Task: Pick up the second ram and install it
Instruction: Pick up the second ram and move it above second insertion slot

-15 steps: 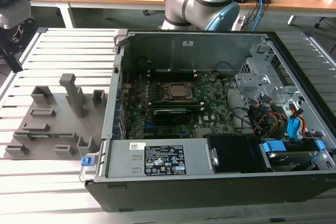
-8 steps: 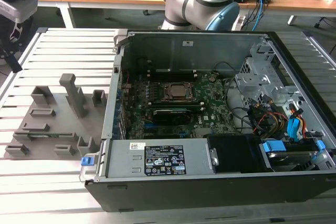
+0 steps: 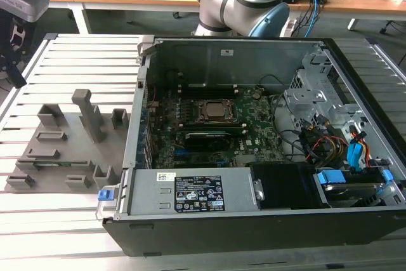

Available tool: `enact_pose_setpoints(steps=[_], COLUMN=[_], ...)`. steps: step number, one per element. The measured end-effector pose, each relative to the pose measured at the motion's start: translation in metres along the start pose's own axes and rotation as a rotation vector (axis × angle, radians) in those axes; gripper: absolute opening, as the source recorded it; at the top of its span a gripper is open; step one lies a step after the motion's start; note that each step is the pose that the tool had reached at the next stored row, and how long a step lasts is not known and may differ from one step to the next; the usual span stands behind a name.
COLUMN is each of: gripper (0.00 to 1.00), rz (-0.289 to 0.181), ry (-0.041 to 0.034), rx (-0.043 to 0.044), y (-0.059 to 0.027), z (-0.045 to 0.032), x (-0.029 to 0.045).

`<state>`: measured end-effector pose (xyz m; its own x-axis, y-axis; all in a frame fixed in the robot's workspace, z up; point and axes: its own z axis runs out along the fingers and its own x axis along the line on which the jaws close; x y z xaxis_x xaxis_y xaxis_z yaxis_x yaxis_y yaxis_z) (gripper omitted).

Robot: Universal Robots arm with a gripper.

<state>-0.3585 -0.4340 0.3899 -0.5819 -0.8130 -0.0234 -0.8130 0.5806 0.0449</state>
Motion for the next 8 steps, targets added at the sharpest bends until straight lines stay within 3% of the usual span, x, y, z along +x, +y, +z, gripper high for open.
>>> enact_pose_setpoints(steps=[8], gripper=[0.11], rz=[-0.164], ry=[0.0074], rx=[-0.0038], y=[0.0], z=[0.0], x=[0.0])
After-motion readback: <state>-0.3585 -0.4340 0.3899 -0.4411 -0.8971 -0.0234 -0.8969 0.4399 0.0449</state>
